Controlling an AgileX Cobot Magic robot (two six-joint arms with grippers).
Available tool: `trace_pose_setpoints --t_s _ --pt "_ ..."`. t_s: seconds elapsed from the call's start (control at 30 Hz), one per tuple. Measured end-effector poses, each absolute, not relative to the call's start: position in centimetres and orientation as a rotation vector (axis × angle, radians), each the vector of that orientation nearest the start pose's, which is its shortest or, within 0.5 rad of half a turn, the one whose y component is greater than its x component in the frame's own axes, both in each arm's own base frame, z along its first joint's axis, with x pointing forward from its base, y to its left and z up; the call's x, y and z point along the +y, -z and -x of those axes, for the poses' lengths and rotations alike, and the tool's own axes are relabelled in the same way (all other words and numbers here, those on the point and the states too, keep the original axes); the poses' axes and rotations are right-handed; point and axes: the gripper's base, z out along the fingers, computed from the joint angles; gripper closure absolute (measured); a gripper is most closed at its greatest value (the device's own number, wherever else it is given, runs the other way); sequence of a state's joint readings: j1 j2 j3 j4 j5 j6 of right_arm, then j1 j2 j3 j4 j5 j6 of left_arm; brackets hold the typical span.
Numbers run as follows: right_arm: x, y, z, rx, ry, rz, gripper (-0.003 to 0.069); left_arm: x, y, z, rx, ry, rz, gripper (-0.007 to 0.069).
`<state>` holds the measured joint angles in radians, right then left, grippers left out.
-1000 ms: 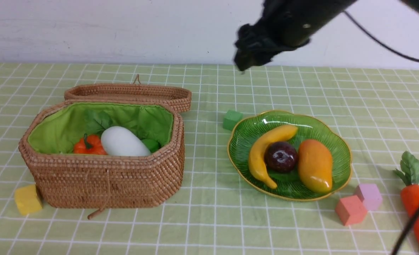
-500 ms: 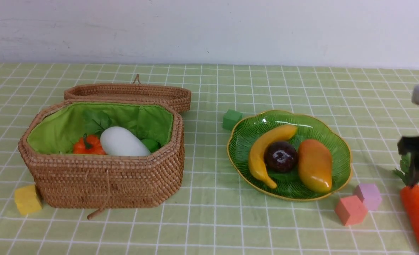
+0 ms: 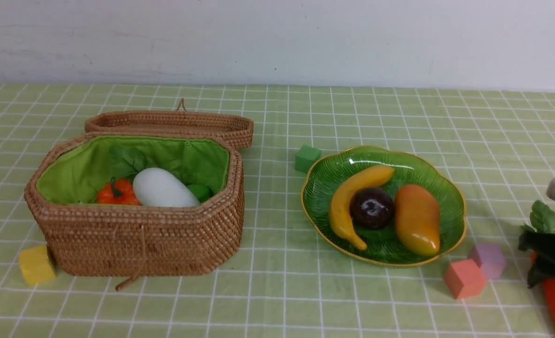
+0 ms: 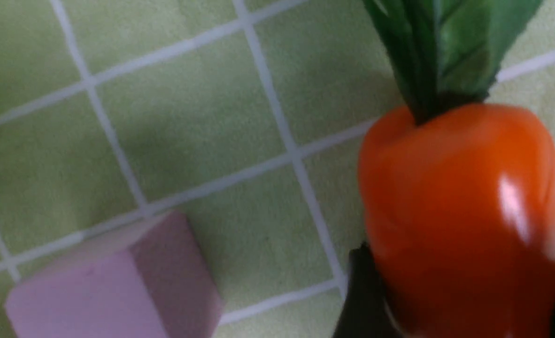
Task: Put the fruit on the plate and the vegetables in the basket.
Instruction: Use the right arm to grab a carrot and put it into the left basket
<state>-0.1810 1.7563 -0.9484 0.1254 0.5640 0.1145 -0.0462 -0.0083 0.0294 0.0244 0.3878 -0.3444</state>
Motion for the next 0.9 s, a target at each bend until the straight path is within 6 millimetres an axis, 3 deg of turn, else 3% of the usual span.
trace_pose_setpoints --t_s 0.03,0.13,0.2,0.3,0.37,0.4,0.43,0.5,0.6,0.63,0.77,0.87,0.9 --pt "-5.2 -15.8 -31.5 2.801 -0.099 -0.538 0.0297 -0.2 -16.9 -5.2 1.881 0.242 0.267 0.0418" --pt "-5.2 -16.6 -31.5 2.820 -0.110 -0.538 0.0300 -0.2 -16.9 -5.2 1.881 0.242 0.267 0.0417" --pt "-5.2 -18.5 -31.9 2.773 -0.119 -0.534 0.0300 -0.2 -16.9 -5.2 1.881 0.242 0.267 0.0414" --pt "-5.0 -24.4 -33.3 2.573 -0.170 -0.516 0.0300 -0.2 -16.9 -5.2 1.881 0.242 0.267 0.0410" --pt "-3.6 -30.4 -34.2 2.379 -0.248 -0.415 0.0300 -0.2 -16.9 -5.2 1.881 0.242 0.267 0.0407" --pt "-3.6 -30.9 -34.3 2.360 -0.255 -0.407 0.0300 -0.2 -16.9 -5.2 1.881 0.242 0.267 0.0407" --pt "-1.7 -34.6 -34.6 2.244 -0.323 -0.301 0.0300 -0.2 -16.9 -5.2 1.881 0.242 0.267 0.0407" --pt "1.6 -39.0 -34.7 2.101 -0.433 -0.147 0.0300 -0.2 -16.9 -5.2 1.881 0.242 0.267 0.0407" --pt "6.8 -42.7 -34.3 1.952 -0.553 0.095 0.0300 -0.2 -16.9 -5.2 1.881 0.242 0.267 0.0405" --pt "9.9 -43.9 -34.0 1.878 -0.604 0.246 0.0300 -0.2 -16.9 -5.2 1.881 0.242 0.267 0.0403" --pt "18.2 -43.8 -33.5 1.730 -0.683 0.619 0.0300 -0.2 -16.9 -5.2 1.881 0.242 0.267 0.0397" --pt "23.5 -42.1 -34.1 1.674 -0.771 0.761 0.0300 -0.2 -16.9 -5.2 1.881 0.242 0.267 0.0396" --pt "25.8 -40.5 -34.8 1.671 -0.795 0.819 0.0300 -0.2 -16.9 -5.2 1.881 0.242 0.267 0.0393"
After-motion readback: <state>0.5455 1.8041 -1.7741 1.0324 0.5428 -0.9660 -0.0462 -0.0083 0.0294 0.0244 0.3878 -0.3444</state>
